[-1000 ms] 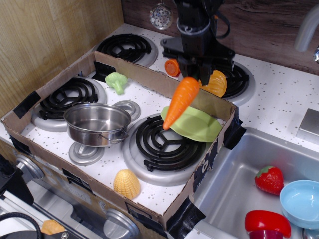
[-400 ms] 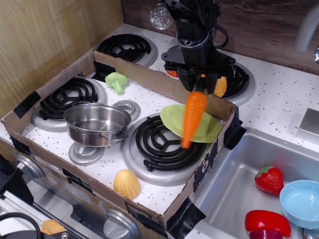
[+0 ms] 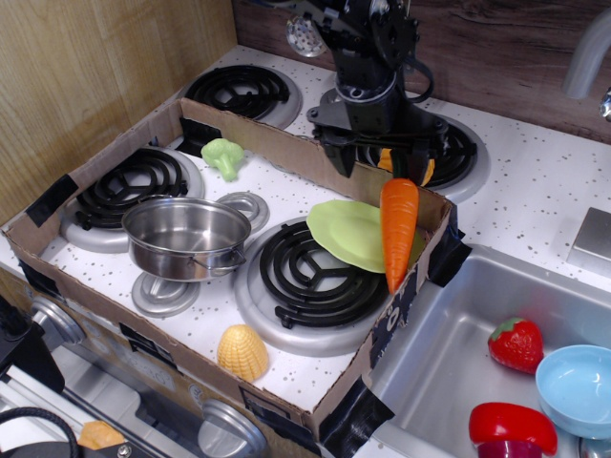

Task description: Put carrot on plate

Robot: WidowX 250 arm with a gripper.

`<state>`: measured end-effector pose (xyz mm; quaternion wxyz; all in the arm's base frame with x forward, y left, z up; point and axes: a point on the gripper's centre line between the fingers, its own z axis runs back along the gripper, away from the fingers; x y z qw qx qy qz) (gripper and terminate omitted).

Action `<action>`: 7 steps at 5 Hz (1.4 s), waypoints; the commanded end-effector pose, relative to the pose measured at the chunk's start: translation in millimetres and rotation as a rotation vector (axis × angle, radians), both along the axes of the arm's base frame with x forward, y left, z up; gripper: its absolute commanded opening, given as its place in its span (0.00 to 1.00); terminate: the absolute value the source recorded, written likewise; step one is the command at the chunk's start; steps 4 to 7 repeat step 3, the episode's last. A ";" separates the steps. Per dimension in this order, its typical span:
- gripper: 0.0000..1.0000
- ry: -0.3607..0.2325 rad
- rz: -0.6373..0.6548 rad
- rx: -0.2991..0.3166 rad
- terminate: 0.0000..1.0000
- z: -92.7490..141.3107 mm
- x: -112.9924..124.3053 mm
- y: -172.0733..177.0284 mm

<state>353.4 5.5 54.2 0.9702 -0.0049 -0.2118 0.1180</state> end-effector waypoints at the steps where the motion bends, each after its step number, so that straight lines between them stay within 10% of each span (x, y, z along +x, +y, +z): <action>1: 1.00 -0.189 0.060 0.263 0.00 90.2 -0.4 27.2; 2: 1.00 -0.215 0.082 0.397 0.00 125.3 -5.8 40.3; 3: 1.00 -0.171 0.122 0.438 1.00 145.8 -19.3 39.3; 7: 1.00 -0.171 0.122 0.438 1.00 145.8 -19.3 39.3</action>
